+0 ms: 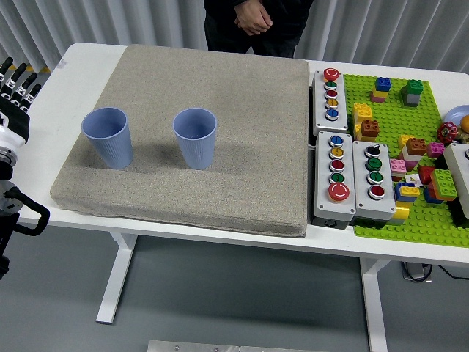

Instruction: Pick cup pour cup place

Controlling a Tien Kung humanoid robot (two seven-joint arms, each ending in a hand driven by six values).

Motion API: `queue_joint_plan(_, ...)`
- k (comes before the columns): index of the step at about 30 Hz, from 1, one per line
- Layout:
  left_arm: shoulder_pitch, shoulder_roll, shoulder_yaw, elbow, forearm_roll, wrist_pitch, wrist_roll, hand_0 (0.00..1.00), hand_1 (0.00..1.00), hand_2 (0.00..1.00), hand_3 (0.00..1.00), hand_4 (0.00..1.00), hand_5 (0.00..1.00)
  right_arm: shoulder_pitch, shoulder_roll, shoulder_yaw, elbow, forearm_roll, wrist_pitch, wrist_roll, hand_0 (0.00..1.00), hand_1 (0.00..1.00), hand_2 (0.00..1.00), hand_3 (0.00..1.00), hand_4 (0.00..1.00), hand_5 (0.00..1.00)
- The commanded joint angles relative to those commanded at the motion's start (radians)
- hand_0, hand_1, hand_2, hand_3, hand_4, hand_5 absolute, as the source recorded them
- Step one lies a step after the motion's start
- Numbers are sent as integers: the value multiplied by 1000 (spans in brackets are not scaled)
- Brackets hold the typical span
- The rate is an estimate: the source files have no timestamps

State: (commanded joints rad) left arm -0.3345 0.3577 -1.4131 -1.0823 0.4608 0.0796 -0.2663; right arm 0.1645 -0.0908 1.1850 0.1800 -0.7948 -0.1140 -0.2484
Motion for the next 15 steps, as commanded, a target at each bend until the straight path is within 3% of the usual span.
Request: queue_joint_plan(15,1,-3,-25,-27,22,8,1,808,780,843,890,857,998,-1,-1,-7,0,16,-2,5,724,692,745,705,329,263)
